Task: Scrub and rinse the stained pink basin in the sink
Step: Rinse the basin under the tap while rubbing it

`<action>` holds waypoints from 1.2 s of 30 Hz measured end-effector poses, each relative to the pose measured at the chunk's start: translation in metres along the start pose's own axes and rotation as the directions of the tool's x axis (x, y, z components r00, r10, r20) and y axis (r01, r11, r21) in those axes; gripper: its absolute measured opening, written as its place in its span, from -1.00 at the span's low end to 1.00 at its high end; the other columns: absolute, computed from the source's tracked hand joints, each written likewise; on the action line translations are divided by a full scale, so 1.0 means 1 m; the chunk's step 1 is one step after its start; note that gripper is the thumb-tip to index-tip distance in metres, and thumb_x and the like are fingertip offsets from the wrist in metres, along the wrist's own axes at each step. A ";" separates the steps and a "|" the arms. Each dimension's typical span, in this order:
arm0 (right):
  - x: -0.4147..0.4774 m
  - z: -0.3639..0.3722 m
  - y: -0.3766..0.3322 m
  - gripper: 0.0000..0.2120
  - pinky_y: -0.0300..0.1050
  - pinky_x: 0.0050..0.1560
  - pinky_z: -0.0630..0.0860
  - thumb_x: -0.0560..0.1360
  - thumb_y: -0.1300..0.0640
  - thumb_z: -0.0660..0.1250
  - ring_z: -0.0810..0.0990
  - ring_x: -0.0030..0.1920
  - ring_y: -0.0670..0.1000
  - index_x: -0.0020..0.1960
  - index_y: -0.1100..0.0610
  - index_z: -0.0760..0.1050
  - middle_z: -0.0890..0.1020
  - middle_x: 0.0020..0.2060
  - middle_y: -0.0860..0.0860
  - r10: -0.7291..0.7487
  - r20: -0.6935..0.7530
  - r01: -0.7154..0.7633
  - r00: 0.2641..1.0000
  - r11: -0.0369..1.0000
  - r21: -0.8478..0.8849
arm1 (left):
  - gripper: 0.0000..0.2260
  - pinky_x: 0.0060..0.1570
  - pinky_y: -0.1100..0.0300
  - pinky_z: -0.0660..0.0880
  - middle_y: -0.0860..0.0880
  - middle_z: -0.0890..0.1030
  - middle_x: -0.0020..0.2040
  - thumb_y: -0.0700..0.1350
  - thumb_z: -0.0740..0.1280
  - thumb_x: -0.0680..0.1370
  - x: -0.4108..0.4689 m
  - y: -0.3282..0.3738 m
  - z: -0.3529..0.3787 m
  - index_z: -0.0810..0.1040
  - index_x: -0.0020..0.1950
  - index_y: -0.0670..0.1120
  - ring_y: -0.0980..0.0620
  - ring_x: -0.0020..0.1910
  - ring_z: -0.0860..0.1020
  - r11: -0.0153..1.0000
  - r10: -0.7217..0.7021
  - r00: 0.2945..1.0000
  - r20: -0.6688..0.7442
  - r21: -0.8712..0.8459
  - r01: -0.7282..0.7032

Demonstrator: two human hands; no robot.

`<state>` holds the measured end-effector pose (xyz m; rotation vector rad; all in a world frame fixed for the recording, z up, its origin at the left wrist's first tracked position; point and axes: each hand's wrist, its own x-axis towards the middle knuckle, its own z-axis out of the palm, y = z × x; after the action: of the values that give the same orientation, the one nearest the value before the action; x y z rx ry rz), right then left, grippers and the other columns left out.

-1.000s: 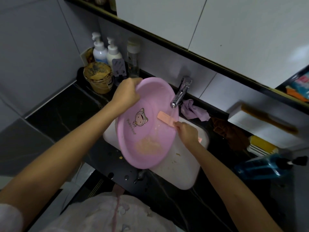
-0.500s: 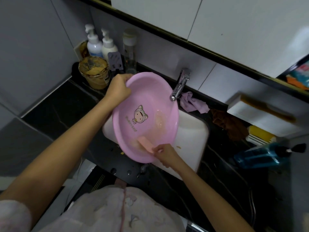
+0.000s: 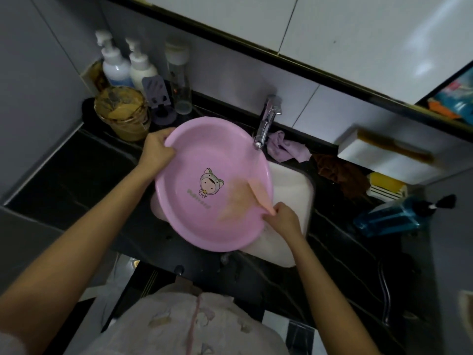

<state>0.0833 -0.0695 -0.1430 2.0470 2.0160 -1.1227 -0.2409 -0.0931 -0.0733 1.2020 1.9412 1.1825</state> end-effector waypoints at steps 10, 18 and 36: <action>-0.017 -0.016 0.011 -0.65 -0.12 -0.08 0.44 0.40 0.07 0.41 0.54 -0.04 0.07 0.11 0.12 0.39 0.51 -0.09 0.03 0.226 -0.154 -0.151 0.962 0.908 0.390 | -0.57 -0.25 0.20 0.47 -0.12 0.58 -0.07 -0.46 0.22 0.36 -0.004 -0.019 0.008 0.57 0.14 -0.13 -0.07 -0.12 0.56 0.968 -0.199 0.976 0.085 -0.135 0.210; -0.086 -0.093 0.002 -0.86 -0.17 -0.28 0.53 0.45 0.32 0.30 0.60 -0.21 0.04 0.00 0.23 0.53 0.60 -0.19 0.10 0.354 -0.234 -0.021 0.906 0.587 0.809 | -0.81 -0.33 0.25 0.38 -0.16 0.57 -0.13 -0.32 0.31 0.36 -0.027 -0.024 0.058 0.59 -0.06 -0.18 -0.05 -0.26 0.49 0.925 -0.380 0.852 0.360 0.116 0.363; -0.092 -0.111 -0.045 -0.72 -0.03 -0.22 0.61 0.44 0.37 0.26 0.61 -0.25 0.08 -0.12 -0.01 0.52 0.60 -0.24 0.10 0.338 -0.409 0.108 0.848 0.645 0.757 | -0.32 0.45 0.00 -0.18 -0.22 -0.02 0.54 -0.01 0.27 0.46 -0.025 -0.071 0.190 0.14 0.51 -0.22 -0.19 0.52 0.07 0.480 0.084 0.648 0.757 0.539 -0.692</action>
<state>0.1035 -0.0836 0.0057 3.1542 1.6403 -1.7666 -0.1059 -0.0570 -0.2218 2.3094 1.6101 -0.1674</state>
